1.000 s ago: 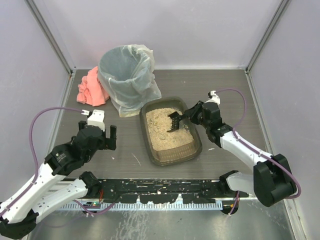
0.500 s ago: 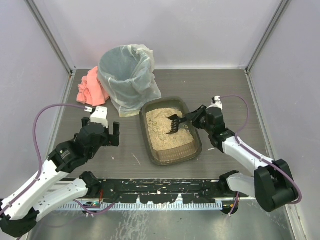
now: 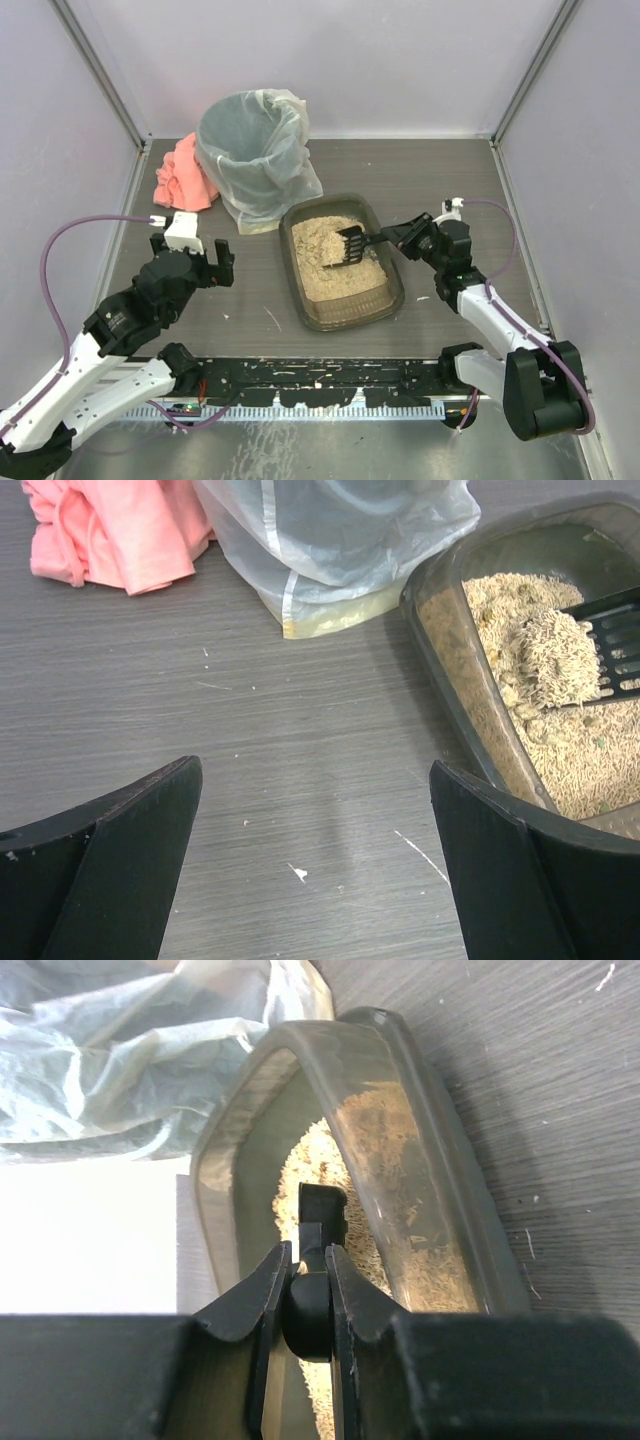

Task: Clean the litter box

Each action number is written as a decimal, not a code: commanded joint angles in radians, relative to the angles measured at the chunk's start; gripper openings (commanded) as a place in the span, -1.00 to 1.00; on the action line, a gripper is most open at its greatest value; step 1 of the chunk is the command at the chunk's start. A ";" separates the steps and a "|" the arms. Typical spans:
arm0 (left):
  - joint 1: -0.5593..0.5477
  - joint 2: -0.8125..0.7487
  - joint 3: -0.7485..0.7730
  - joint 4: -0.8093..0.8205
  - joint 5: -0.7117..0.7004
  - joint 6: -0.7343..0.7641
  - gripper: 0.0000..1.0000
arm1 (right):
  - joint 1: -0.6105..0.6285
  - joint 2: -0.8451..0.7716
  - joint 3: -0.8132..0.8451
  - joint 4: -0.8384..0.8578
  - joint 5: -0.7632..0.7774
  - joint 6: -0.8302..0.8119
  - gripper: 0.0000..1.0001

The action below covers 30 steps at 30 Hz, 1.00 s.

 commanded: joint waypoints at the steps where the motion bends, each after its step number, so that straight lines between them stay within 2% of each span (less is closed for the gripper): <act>1: 0.001 -0.005 0.000 0.104 -0.042 0.020 0.96 | -0.065 -0.042 -0.012 0.181 -0.147 0.089 -0.99; 8: 0.001 0.013 -0.025 0.171 -0.002 0.011 0.96 | -0.202 -0.019 -0.092 0.342 -0.278 0.226 -0.99; 12: 0.000 0.015 -0.050 0.205 0.011 0.021 0.96 | -0.200 0.052 -0.146 0.516 -0.343 0.325 -0.99; 15: 0.000 0.020 -0.057 0.214 0.019 0.022 0.96 | -0.262 0.086 -0.190 0.606 -0.372 0.390 -0.99; 19: 0.000 0.029 -0.063 0.210 0.016 0.009 0.96 | -0.206 0.120 -0.154 0.619 -0.392 0.369 -0.99; 23: 0.001 0.042 -0.060 0.204 0.023 0.008 0.96 | -0.291 0.087 -0.206 0.620 -0.346 0.409 -0.99; 26: 0.001 0.065 -0.047 0.172 -0.003 -0.006 0.96 | -0.212 0.114 -0.155 0.625 -0.414 0.359 -0.99; 30: 0.001 0.096 -0.023 0.156 0.015 0.000 0.96 | -0.299 0.058 -0.237 0.618 -0.349 0.410 -0.99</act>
